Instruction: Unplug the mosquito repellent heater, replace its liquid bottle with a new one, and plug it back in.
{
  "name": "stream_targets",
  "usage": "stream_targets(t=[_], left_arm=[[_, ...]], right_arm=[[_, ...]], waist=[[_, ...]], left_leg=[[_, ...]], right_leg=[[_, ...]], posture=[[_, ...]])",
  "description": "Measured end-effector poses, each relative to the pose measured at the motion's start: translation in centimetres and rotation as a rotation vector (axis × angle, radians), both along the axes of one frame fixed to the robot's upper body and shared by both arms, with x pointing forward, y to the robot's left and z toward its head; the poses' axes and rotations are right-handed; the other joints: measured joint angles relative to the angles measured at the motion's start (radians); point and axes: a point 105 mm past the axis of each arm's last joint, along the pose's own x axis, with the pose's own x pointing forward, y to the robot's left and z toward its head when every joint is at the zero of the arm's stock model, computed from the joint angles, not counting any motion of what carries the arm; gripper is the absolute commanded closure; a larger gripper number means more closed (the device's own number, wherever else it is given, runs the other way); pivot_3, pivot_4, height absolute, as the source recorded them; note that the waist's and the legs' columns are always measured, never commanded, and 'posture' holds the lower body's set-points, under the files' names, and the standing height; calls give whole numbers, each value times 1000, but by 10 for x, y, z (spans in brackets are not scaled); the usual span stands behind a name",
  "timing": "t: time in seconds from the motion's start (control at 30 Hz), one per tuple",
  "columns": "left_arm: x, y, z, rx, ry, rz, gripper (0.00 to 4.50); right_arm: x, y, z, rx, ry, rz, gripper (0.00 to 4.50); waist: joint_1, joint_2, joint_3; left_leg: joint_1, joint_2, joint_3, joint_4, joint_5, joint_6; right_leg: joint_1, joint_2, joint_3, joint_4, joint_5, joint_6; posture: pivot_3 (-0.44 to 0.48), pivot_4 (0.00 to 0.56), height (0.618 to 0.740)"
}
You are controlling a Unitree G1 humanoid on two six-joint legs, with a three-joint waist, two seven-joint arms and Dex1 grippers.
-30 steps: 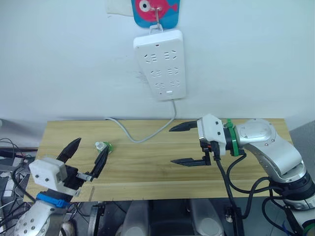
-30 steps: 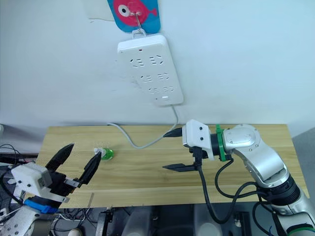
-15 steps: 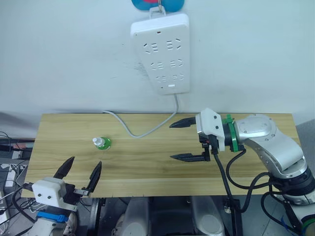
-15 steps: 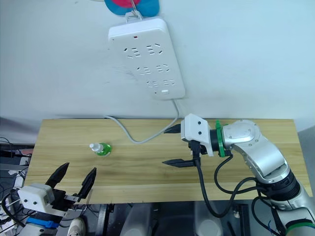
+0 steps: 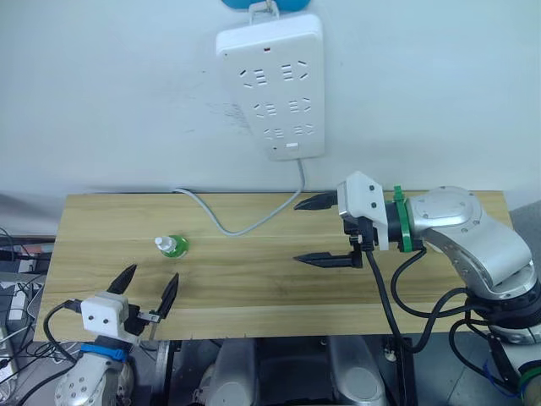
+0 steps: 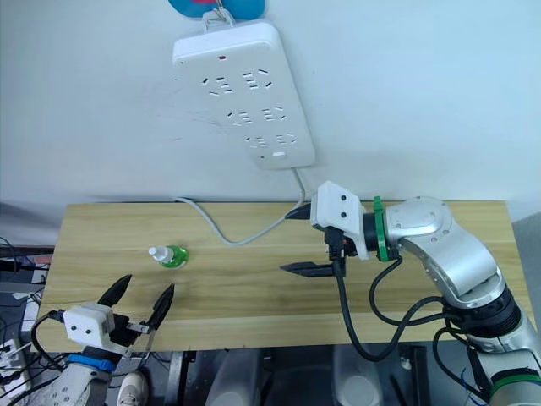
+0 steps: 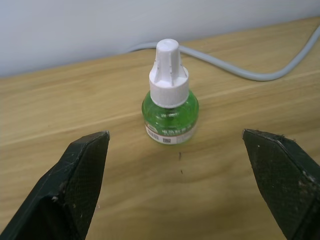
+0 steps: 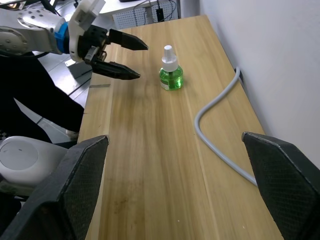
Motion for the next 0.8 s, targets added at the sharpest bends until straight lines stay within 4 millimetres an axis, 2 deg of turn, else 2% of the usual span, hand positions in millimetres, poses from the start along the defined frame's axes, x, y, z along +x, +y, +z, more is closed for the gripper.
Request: stream_targets(t=[0.1,0.5,0.8], left_arm=[[9,-2,0,1,-12,-13,0],[21,-4,-14,4,0,-28,0],[32,1,-13,14,-13,-16,0]], right_arm=[[-2,-1,2,-2,-7,-10,34],[-16,-2,7,20,-10,-6,34],[-21,-2,8,27,-40,1,34]], waist=[[-3,0,1],[-16,0,1],[-27,0,3]], left_leg=[[0,0,0,0,0,0],[0,1,1,-2,0,0],[0,1,1,-7,0,-1]], right_leg=[[0,0,0,0,0,0],[-1,0,0,-2,0,0],[-1,0,0,-6,0,0]], posture=[[-192,539,740],[-234,540,740],[-241,549,740]])
